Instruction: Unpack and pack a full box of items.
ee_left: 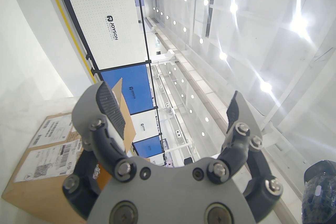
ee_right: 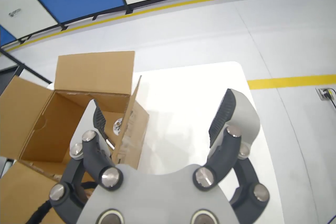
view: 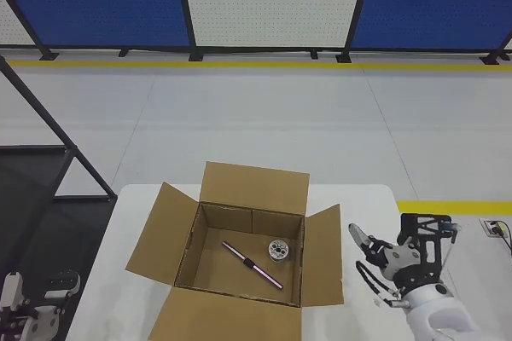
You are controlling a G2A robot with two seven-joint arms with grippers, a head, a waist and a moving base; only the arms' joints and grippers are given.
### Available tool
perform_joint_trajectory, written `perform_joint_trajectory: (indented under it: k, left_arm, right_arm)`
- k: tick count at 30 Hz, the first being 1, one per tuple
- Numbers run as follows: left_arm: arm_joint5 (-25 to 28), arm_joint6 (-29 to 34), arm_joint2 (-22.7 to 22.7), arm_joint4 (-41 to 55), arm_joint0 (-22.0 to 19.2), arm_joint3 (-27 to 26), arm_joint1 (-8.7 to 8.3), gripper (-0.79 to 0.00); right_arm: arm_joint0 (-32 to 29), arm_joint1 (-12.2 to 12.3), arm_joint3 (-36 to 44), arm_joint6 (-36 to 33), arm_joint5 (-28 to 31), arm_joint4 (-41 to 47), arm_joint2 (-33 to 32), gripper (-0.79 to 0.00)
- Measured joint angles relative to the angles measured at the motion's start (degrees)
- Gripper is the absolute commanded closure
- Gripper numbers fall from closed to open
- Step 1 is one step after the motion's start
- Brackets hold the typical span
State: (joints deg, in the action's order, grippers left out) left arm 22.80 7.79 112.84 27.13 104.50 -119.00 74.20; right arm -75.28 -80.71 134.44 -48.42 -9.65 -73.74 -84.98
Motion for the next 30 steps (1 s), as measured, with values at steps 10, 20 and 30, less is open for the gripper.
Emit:
perform_joint_trajectory:
  k: [10, 20, 30]
  left_arm:
    - [0.0, 0.0, 0.0, 0.0, 0.0, 0.0, 0.0, -0.785]
    - [0.0, 0.0, 0.0, 0.0, 0.0, 0.0, 0.0, -0.785]
    - [0.0, 0.0, 0.0, 0.0, 0.0, 0.0, 0.0, -0.785]
  right_arm:
    - [3.9, 0.0, 0.2, -4.7, 2.1, -2.2, 6.1, -0.785]
    - [3.7, 0.0, 0.2, -3.9, 3.0, -1.4, 6.7, -0.785]
    - [12.7, -0.4, -3.6, -6.7, 10.4, -3.9, 17.8, -0.785]
